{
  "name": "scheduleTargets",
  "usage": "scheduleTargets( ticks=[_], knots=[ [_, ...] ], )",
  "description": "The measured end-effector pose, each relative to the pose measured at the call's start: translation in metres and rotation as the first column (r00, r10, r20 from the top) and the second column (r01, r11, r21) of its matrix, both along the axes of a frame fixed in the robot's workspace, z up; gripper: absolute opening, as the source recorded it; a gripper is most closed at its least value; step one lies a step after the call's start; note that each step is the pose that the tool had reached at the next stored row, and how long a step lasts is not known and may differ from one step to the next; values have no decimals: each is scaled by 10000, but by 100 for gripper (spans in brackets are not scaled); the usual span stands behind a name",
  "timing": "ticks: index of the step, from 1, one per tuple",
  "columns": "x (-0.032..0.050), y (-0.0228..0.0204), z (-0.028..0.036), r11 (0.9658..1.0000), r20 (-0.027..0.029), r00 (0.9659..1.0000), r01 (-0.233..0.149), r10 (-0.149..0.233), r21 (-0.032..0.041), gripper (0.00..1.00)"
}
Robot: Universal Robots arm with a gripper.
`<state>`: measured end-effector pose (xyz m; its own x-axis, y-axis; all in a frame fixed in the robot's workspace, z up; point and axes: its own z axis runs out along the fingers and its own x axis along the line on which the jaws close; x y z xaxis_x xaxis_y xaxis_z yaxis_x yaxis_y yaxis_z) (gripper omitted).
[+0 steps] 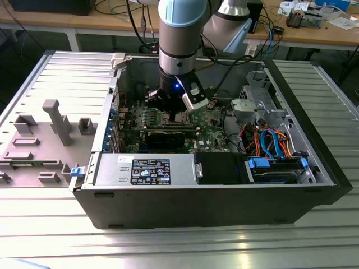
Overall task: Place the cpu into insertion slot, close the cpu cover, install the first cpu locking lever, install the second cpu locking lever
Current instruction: 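Install the second cpu locking lever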
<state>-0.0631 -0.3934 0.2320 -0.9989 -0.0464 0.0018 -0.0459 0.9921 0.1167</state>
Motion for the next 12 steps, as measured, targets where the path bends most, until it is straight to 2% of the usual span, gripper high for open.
scheduleTargets(
  ticks=[10,12],
  knots=[
    [-5,-4,0,10000,0,10000,1,-1,15,11],
    [-5,-38,0,10000,0,10000,0,0,19,11]
  ],
)
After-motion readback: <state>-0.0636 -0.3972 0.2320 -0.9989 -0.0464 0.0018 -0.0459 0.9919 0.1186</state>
